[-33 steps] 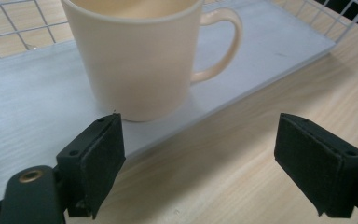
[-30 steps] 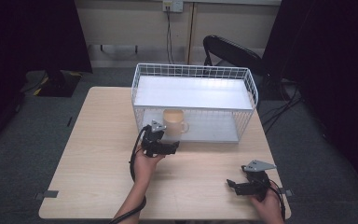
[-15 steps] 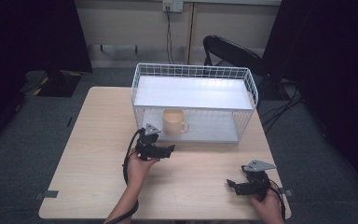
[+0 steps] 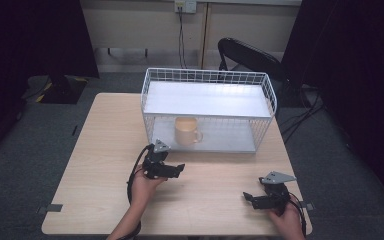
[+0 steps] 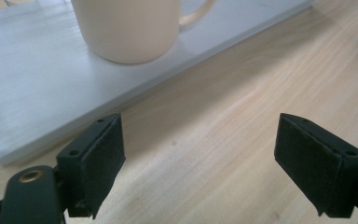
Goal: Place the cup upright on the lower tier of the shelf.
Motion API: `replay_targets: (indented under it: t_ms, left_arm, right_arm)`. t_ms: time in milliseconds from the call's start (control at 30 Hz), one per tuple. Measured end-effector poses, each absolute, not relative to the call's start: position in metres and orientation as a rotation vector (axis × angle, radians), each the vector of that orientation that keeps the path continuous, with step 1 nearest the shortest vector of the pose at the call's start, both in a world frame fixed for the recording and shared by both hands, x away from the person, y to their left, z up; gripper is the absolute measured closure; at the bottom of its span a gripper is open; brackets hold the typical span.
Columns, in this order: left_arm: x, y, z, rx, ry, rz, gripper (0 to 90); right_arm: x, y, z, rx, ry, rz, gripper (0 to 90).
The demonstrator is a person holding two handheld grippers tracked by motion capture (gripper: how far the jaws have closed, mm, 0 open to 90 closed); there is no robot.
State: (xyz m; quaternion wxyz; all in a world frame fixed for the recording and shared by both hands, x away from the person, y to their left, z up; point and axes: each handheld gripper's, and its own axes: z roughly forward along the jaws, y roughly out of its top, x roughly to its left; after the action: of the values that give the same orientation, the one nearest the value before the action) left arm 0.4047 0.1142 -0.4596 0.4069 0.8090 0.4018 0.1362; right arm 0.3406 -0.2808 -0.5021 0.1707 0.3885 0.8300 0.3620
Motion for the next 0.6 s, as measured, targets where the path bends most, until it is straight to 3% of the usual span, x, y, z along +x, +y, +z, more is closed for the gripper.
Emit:
replay_targets:
  t_ms: [600]
  left_arm:
    - [0.387,0.132,-0.460,2.087,0.928,0.318,15.7]
  right_arm:
    - [0.341,-0.281,-0.502,1.103,2.357,1.028,12.8]
